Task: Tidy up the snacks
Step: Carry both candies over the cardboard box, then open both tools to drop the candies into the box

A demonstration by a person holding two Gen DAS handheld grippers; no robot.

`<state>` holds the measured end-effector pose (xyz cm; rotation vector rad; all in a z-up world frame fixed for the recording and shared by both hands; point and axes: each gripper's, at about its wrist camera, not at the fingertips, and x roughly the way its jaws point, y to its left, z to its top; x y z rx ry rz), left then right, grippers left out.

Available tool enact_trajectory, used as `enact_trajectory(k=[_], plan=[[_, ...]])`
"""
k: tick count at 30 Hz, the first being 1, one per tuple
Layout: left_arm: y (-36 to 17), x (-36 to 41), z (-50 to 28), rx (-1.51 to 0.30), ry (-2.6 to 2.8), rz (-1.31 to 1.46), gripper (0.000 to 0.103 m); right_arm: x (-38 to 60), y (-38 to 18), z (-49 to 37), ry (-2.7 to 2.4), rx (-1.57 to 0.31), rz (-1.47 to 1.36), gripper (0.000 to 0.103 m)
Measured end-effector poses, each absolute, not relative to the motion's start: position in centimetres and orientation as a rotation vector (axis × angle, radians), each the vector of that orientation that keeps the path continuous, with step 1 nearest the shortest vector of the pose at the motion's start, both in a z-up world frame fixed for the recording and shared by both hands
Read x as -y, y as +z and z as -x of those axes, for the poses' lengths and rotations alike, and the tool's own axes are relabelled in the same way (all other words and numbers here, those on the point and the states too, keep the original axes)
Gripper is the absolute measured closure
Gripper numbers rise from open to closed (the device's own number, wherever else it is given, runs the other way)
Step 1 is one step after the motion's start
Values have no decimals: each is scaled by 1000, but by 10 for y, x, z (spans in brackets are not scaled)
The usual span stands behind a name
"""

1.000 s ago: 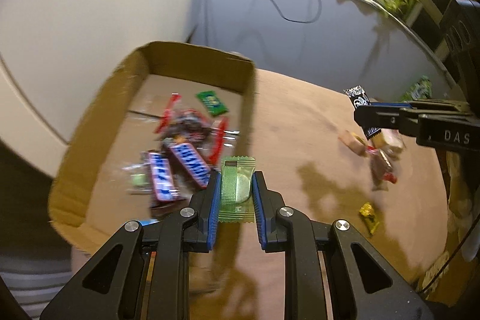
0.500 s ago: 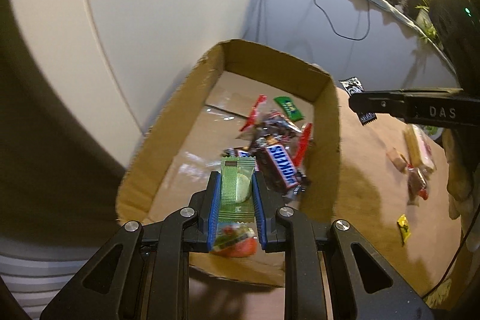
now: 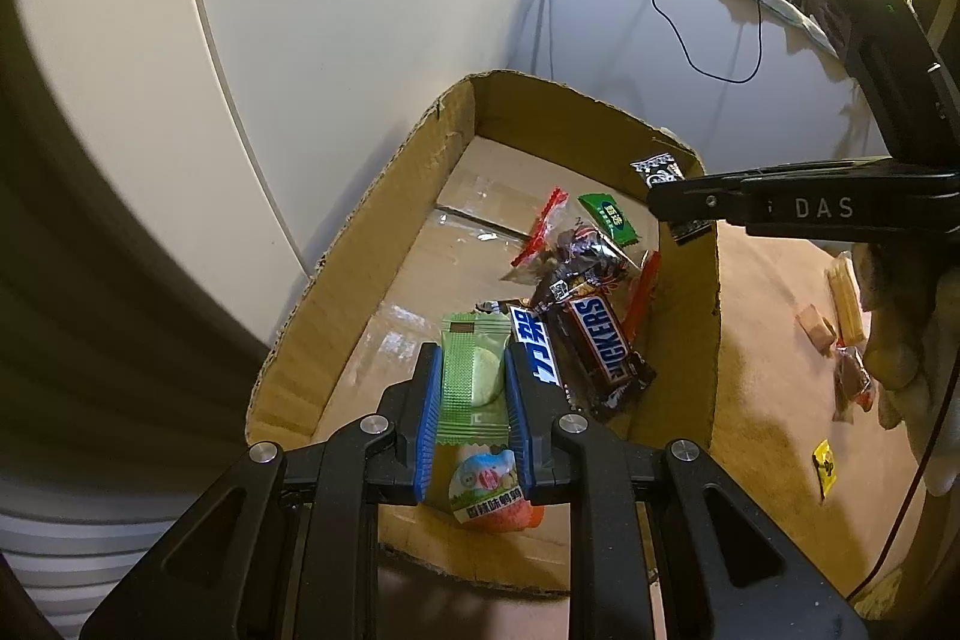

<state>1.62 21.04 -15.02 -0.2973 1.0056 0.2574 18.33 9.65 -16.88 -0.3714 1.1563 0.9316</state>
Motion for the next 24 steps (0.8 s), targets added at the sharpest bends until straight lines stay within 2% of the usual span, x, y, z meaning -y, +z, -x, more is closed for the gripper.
enact_trajectory(k=[9, 10, 12, 14, 17, 19, 24], plan=[[-151, -210, -18, -1009, 250, 300, 82, -106, -177, -181, 947, -1161, 383, 79], [-151, -210, -19, -1011, 251, 300, 77, -107, -178, -180, 945, -1161, 385, 79], [-151, -211, -19, -1011, 254, 303, 67, -107, -178, -180, 943, -1160, 388, 70], [-150, -211, -19, -1007, 257, 303, 62, -107, -176, -179, 940, -1151, 389, 42], [-149, -210, -19, -1008, 262, 299, 54, -106, -172, -178, 940, -1130, 387, 33], [-148, -209, -18, -1007, 265, 298, 54, -105, -171, -177, 939, -1128, 389, 29], [-147, -206, -18, -1003, 261, 294, 54, -103, -166, -174, 942, -1119, 392, 28]])
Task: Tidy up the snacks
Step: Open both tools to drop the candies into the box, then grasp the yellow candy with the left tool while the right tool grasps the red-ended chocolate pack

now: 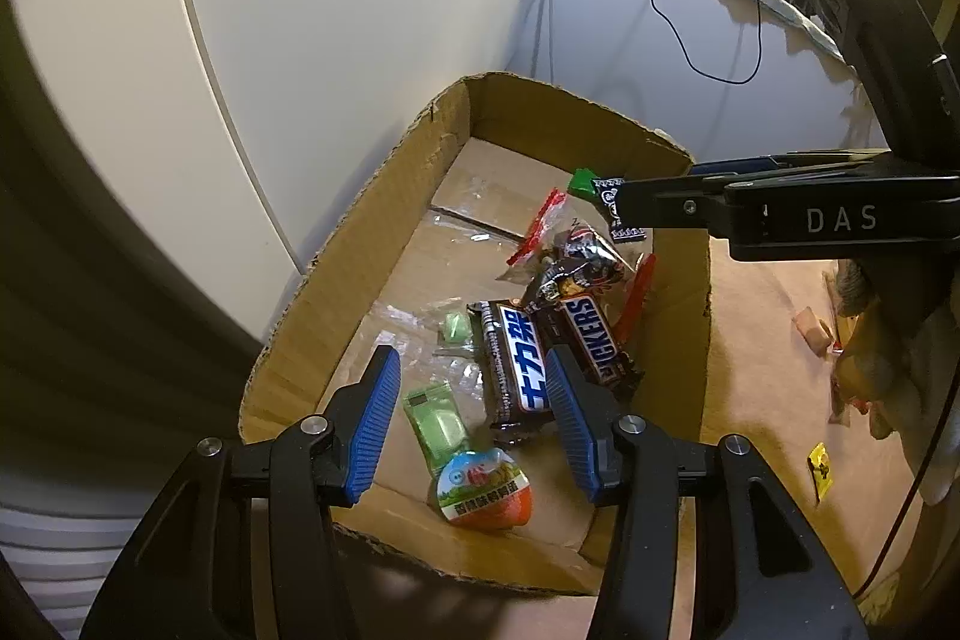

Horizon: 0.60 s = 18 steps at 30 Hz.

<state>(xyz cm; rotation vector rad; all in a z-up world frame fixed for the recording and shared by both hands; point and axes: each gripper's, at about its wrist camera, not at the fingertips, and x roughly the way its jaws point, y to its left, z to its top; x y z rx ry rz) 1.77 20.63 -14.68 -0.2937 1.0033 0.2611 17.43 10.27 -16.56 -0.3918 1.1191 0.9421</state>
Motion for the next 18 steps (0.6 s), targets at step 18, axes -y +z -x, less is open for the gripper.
enact_trajectory(k=[18], plan=[[-133, -156, -31, -984, 140, 271, 54, -13, -134, -183, 855, -1100, 313, 27]])
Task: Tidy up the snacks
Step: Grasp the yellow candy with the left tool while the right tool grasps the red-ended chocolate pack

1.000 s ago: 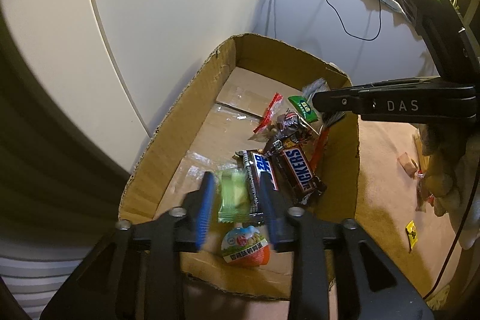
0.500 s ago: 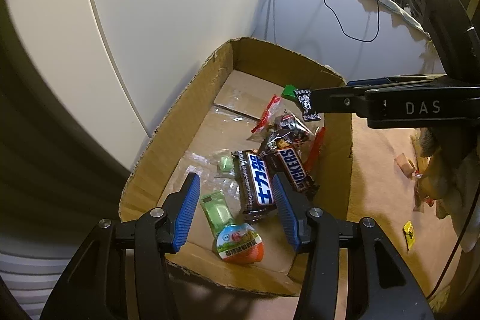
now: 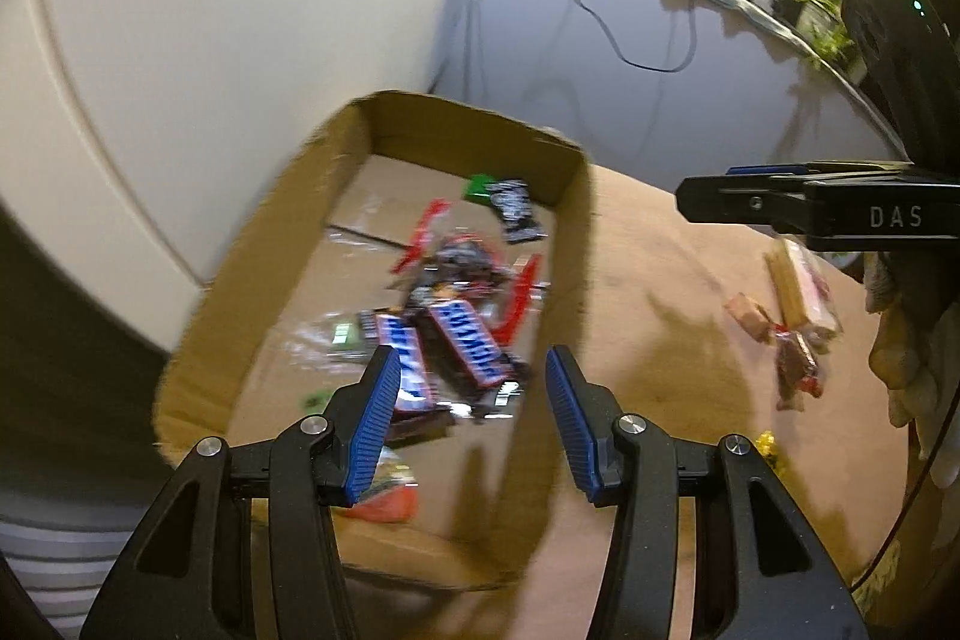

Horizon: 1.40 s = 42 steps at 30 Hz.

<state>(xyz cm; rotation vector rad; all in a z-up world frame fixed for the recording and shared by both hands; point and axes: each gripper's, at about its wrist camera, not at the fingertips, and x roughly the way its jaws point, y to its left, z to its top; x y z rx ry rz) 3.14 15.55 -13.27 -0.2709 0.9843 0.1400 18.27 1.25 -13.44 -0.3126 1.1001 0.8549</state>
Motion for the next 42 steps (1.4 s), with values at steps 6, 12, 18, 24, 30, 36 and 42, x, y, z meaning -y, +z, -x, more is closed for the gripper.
enact_trajectory(k=[6, 12, 18, 24, 30, 36, 42], plan=[[-134, -120, -42, -1004, 54, 259, 54, 45, -132, -188, 781, -1115, 270, 27], [-138, -82, -50, -1033, -33, 232, 54, 100, -142, -187, 705, -1147, 226, 27], [-144, -51, -57, -1065, -111, 210, 54, 149, -160, -175, 631, -1188, 176, 27], [-147, -24, -66, -1090, -183, 186, 56, 183, -181, -157, 575, -1230, 120, 27], [-159, 11, -63, -1151, -285, 178, 56, 200, -192, -164, 540, -1267, 38, 27], [-177, 44, -55, -1222, -356, 205, 56, 200, -202, -181, 529, -1304, 0, 27], [-196, 56, -56, -1288, -352, 242, 56, 196, -216, -194, 520, -1354, -33, 33]])
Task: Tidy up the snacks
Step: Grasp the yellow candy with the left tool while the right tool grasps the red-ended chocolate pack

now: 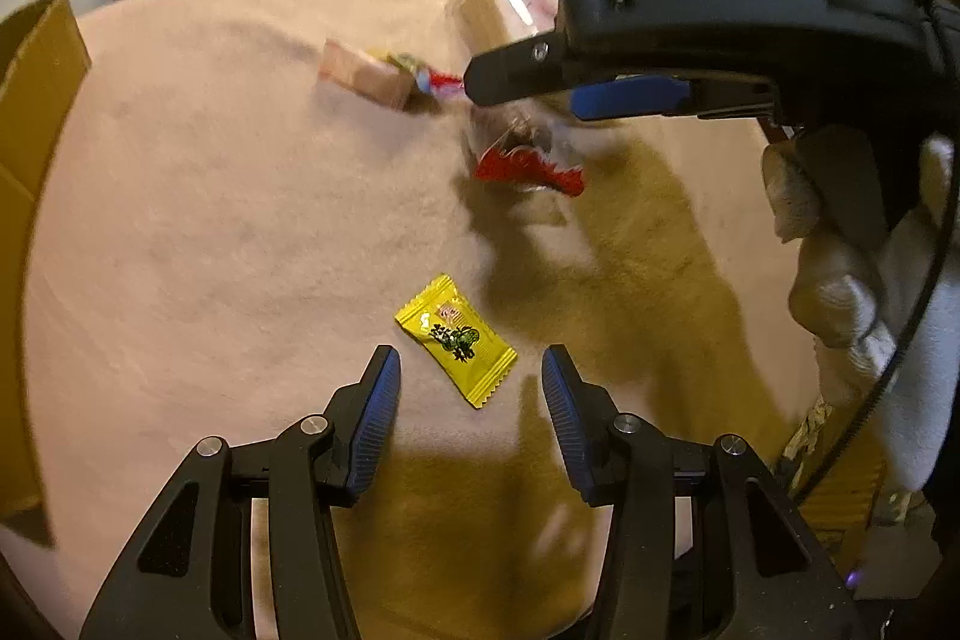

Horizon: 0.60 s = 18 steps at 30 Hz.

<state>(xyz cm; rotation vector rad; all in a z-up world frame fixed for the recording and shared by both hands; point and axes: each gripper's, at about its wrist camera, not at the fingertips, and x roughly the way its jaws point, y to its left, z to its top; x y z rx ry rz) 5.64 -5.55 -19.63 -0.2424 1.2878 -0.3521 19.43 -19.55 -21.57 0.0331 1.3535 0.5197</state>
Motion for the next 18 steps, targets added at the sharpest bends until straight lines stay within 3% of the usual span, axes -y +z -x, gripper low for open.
enact_trajectory(k=[6, 11, 18], plan=[[-202, 61, -62, -1284, -331, 242, 58, 186, -229, -202, 499, -1387, -14, 42], [-202, 67, -66, -1262, -318, 180, 69, 182, -237, -204, 488, -1408, 4, 56], [-199, 76, -63, -1224, -314, 55, 81, 185, -244, -197, 501, -1422, 28, 63]])
